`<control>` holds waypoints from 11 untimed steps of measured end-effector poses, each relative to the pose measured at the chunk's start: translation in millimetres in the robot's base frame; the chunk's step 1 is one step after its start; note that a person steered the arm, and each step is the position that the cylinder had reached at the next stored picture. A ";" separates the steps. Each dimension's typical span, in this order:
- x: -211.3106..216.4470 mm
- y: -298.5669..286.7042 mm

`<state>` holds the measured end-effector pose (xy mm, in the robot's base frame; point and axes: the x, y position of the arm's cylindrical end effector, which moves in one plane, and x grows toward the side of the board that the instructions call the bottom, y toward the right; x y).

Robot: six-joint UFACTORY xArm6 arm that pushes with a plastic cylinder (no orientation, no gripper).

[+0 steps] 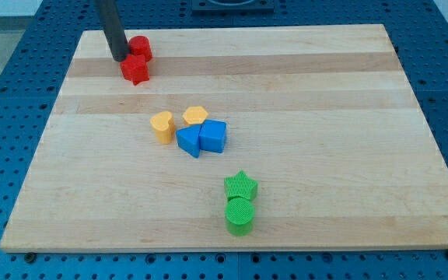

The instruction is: Move the red circle vertically above the yellow hexagon

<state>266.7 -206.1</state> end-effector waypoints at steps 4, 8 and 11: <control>-23.4 78.3; -24.1 172.5; -55.2 93.8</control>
